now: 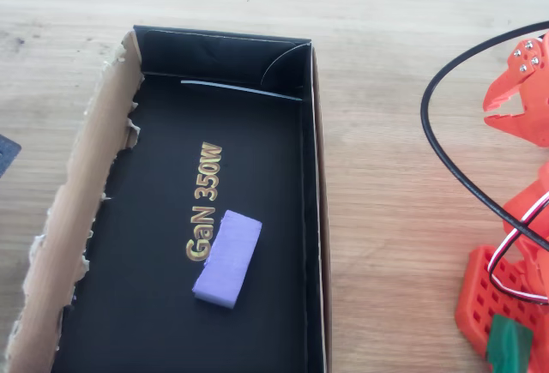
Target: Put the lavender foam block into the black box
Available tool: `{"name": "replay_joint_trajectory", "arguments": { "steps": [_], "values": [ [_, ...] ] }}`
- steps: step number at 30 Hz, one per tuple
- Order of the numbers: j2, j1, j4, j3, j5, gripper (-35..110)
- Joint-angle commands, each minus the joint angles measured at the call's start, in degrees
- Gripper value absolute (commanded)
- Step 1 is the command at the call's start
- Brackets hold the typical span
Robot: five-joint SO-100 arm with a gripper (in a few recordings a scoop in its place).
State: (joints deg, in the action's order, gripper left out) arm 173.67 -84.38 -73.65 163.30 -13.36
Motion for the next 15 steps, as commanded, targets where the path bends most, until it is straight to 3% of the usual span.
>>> {"name": "replay_joint_trajectory", "arguments": {
  "steps": [1,15],
  "values": [
    [0.4,-1.2,-1.3,0.1,0.2,0],
    [0.4,-1.4,-1.3,0.1,-1.5,0]
  ]
}}
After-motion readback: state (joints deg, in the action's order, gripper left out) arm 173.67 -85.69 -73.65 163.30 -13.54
